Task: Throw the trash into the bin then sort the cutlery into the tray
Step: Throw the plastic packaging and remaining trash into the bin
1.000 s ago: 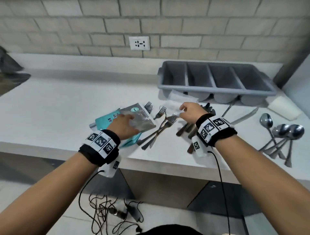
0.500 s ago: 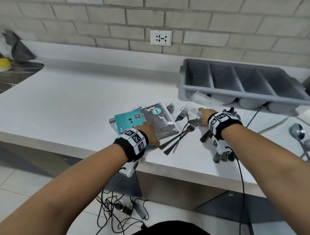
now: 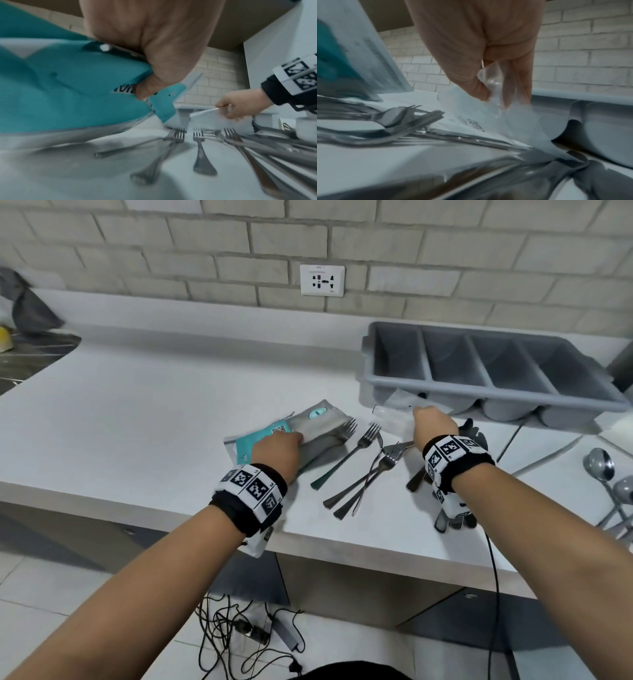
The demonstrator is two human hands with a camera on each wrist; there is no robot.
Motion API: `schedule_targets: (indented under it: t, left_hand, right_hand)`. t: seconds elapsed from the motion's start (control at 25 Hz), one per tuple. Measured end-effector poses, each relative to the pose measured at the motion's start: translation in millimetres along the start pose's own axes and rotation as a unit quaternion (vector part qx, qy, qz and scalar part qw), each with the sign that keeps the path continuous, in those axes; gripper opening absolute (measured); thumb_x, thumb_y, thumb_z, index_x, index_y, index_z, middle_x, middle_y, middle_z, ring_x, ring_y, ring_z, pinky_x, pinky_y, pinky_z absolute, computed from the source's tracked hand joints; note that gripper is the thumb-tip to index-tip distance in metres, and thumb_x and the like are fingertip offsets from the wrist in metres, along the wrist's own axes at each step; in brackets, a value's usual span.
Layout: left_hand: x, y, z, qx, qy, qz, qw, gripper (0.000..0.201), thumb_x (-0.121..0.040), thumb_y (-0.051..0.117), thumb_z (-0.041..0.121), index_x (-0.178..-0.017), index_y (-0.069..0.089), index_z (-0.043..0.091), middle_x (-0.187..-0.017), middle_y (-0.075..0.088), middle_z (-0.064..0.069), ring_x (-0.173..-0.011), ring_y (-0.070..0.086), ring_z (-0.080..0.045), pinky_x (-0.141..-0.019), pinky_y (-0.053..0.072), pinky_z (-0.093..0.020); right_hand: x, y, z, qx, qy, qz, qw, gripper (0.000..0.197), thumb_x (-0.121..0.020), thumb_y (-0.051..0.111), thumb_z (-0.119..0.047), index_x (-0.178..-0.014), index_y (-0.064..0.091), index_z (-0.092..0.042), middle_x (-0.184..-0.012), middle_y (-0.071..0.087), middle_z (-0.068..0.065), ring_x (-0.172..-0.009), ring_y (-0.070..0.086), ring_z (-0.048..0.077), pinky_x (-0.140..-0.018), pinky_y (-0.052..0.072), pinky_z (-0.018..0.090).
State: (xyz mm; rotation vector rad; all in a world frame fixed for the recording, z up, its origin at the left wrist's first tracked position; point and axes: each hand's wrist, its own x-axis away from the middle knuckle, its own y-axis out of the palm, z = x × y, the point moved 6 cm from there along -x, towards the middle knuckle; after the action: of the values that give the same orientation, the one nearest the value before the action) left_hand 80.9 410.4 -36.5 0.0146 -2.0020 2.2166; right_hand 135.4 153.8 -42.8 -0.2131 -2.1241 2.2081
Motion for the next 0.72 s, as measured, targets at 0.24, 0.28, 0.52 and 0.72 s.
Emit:
schedule_targets:
  t: [0.24, 0.28, 0.52, 0.72]
  left_hand:
    - [2, -63, 9, 0.187, -0.024, 0.152, 0.970, 0.058, -0.084, 0.036, -0.005, -0.133, 0.051, 0.021, -0.112, 0.066, -0.019, -0.100, 0.062, -0.038, -0.082, 0.050, -0.039]
    - [3, -74, 14, 0.251, -0.016, 0.181, 0.951, 0.059, -0.082, 0.035, -0.008, -0.133, 0.052, 0.019, -0.108, 0.066, -0.020, -0.096, 0.061, -0.038, -0.079, 0.049, -0.036]
    - [-1, -78, 87, 0.589, 0.031, 0.144, 0.795, 0.028, -0.084, 0.047, 0.001, -0.108, 0.061, 0.003, -0.091, 0.061, -0.008, -0.090, 0.061, -0.032, -0.080, 0.051, -0.035]
    - [43, -52, 214, 0.676, 0.135, -0.013, 0.724, 0.031, -0.089, 0.046, -0.007, -0.092, 0.063, 0.019, -0.096, 0.067, 0.000, -0.090, 0.065, -0.018, -0.081, 0.054, -0.030]
  right_hand:
    - [26, -41, 27, -0.125, 0.030, 0.089, 0.988, 0.038, -0.086, 0.042, 0.004, -0.120, 0.054, -0.004, -0.115, 0.061, 0.023, -0.103, 0.062, 0.039, -0.084, 0.051, 0.042]
    - [33, -50, 35, -0.165, 0.040, 0.116, 0.979, 0.036, -0.085, 0.042, 0.003, -0.118, 0.056, -0.003, -0.114, 0.061, 0.023, -0.103, 0.061, 0.038, -0.085, 0.050, 0.040]
    - [101, -86, 111, -0.466, 0.145, 0.219, 0.845, 0.025, -0.090, 0.046, -0.001, -0.107, 0.064, -0.003, -0.086, 0.059, 0.008, -0.075, 0.057, 0.024, -0.074, 0.056, 0.032]
    - [197, -75, 194, -0.569, 0.231, 0.234, 0.754, 0.025, -0.090, 0.047, -0.001, -0.080, 0.059, -0.022, -0.079, 0.058, -0.002, -0.058, 0.053, 0.017, -0.035, 0.045, 0.012]
